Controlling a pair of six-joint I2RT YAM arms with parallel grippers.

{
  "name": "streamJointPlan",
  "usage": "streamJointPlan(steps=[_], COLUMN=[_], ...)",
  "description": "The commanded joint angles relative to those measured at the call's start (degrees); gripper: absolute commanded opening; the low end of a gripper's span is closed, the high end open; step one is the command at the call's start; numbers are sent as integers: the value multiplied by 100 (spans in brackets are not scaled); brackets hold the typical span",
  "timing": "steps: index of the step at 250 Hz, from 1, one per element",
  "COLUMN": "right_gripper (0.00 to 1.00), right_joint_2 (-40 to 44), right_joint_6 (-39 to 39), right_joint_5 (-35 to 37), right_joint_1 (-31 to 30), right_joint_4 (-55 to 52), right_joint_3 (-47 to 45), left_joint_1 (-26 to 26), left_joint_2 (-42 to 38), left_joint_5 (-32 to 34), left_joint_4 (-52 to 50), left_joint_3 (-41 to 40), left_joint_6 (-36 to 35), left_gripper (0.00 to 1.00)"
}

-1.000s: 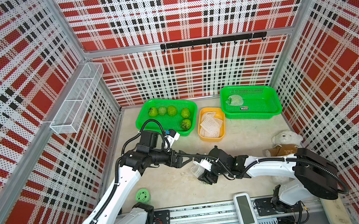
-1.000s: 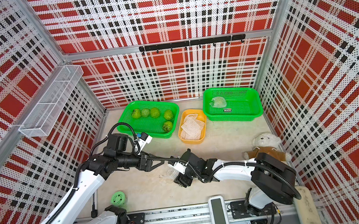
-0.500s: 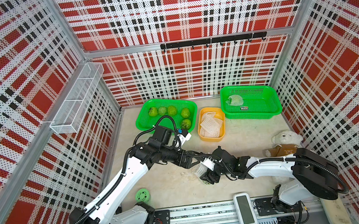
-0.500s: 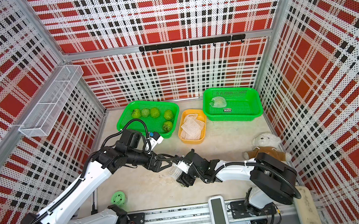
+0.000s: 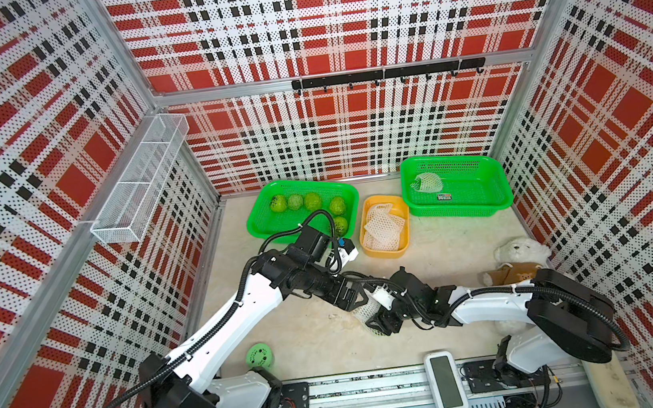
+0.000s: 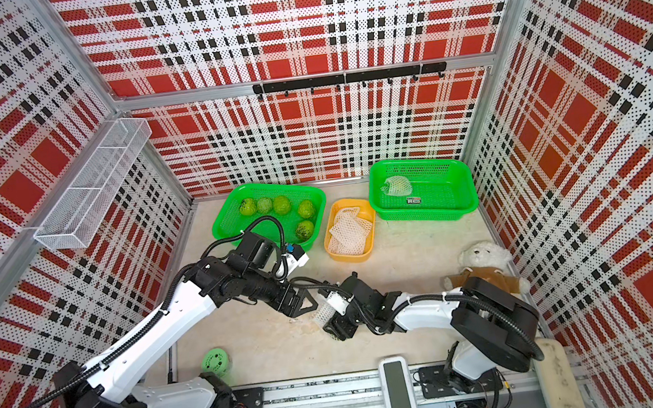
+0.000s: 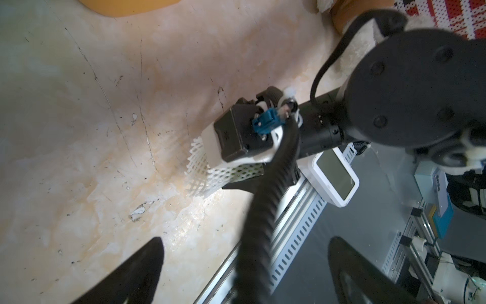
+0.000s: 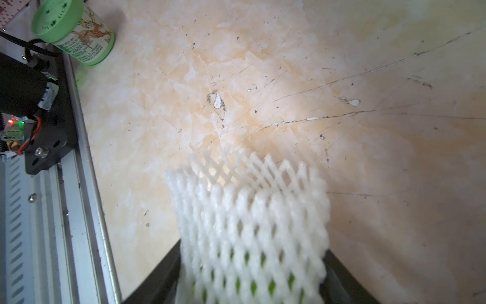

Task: Sleeve custard apples in foam nets
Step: Adjust the custard apple at the center of the board.

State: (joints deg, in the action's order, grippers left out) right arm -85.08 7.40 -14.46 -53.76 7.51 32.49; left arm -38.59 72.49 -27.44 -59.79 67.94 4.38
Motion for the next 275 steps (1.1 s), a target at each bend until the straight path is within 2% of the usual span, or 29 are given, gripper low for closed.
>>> streamJointPlan(steps=[1,33,55,115,185,212,275], right_gripper=[68,68,68,69,75,84,87], right_joint_2=[22,49,94,300,567,896,1230], right_joint_6=[68,92,160,219,126,-14,58], right_joint_5=[-198,-253,-242,-458,-596,-545,-177], right_joint_1=[86,103,126,251,251,243,171], right_joint_4=[198,306,510,1526,3371,2830,2377], right_joint_3=[-164,-214,-360,-992,-1981,-1959,-2025], left_joint_1=[-22,81,128,82,744,1018,1344], left_joint_2=[19,212,111,-583,-1260,-1338,-1313], left_joint_5=[209,542,403,-611,-1563,-1771,-1976], left_joint_4=[-634,-1044,-1082,-994,-664,-474,-153], left_joint_3=[202,323,338,435,448,368,274], left_joint_6=[-376,-480,-558,-737,-825,-799,-746], left_gripper=[99,99,99,99,99,99,100])
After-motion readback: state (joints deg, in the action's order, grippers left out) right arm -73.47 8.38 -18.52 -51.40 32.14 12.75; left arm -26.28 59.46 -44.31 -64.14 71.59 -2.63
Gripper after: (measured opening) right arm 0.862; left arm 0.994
